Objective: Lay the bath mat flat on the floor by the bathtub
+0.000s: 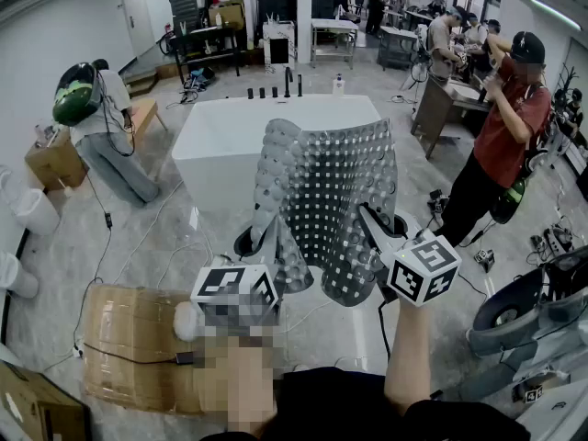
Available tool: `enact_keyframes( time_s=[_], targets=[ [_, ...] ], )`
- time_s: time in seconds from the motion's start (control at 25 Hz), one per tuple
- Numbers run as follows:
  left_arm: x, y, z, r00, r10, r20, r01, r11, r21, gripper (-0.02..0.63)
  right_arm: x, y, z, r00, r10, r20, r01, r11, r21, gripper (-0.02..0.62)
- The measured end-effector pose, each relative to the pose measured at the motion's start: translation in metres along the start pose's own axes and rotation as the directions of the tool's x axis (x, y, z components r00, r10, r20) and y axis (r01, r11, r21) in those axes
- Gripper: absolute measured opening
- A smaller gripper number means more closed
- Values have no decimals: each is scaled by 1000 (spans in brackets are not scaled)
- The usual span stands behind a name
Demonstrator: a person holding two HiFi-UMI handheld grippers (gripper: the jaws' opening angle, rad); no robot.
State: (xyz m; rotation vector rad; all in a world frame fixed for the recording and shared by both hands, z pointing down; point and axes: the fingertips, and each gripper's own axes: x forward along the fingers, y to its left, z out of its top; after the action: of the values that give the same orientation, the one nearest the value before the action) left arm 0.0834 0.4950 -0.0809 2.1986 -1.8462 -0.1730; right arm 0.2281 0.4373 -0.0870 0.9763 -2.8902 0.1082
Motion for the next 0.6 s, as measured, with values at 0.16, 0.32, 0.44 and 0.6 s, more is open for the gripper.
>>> enact_keyframes(
  time_s=[0.16, 0.32, 0.44, 0.6],
  targets=[
    [3, 9, 7, 1000, -7, -4, 7, 1000, 0, 18, 13, -1, 3, 1000, -18, -8, 19, 1000, 20, 21],
    [7, 11, 7, 1000, -11, -27, 10, 1000, -16, 18, 17, -5, 1, 999, -23, -29, 24, 998, 55, 21],
    [5, 11, 8, 999, 1, -33, -2, 999, -33, 18, 16, -4, 4, 999, -12, -37, 15, 998, 66, 21],
    [14, 7, 10, 999, 29, -23, -30, 999, -22, 18, 14, -16, 5, 1000, -17, -17, 18, 997, 71, 21]
  ],
)
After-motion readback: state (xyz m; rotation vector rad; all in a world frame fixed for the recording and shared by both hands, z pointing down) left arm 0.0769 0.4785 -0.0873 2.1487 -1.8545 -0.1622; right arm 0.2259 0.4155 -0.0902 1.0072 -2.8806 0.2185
